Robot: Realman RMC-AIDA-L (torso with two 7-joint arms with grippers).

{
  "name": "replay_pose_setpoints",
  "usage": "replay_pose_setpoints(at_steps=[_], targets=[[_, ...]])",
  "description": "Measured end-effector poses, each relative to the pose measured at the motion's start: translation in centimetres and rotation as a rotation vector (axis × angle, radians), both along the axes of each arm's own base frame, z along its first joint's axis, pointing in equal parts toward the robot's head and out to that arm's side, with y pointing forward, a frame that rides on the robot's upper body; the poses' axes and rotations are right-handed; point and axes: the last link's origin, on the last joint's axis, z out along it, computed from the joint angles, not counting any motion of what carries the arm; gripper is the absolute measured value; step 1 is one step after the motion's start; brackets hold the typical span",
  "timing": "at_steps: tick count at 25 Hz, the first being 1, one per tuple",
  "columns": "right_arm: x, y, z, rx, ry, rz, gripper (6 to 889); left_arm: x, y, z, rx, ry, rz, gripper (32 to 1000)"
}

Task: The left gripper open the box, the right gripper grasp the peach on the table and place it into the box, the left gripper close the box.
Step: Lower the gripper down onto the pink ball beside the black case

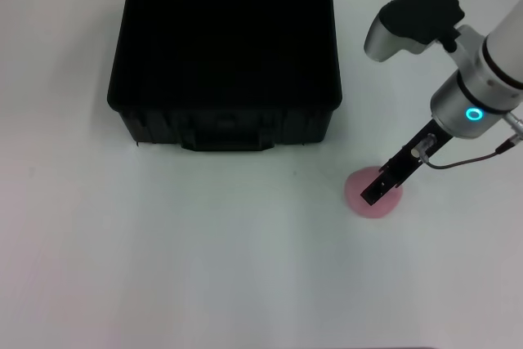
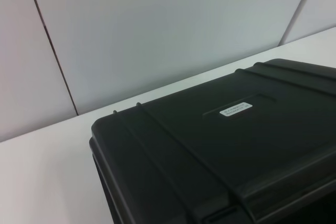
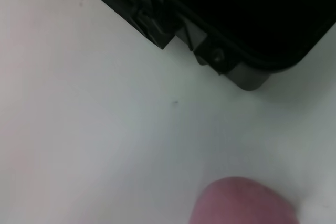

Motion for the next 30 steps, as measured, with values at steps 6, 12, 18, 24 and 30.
replay_pose_setpoints(at_steps=[6,12,18,24,30], targets=[[0.4,-0.1,-0.5,-0.002,0.0,-0.004,851,0.1,0.0,0.0,-0.001,0.0,-0.002,489],[1.0,-0.1,-1.0,0.007,-0.01,0.001,851,0.2,0.0,-0.1,-0.003,-0.001,-0.004,489],[1.9,-0.2,-1.4,0.013,-0.011,-0.004,851,0.2,0.0,-0.1,-0.004,-0.002,-0.006,490],[2.0,-0.4,-1.9,0.013,0.02,-0.011,851,0.3,0.0,-0.2,-0.005,-0.001,-0.008,490],[2.2,-0.4,-2.0,0.013,0.026,-0.015,851,0.3,0.0,-0.2,-0.006,-0.001,-0.008,490]])
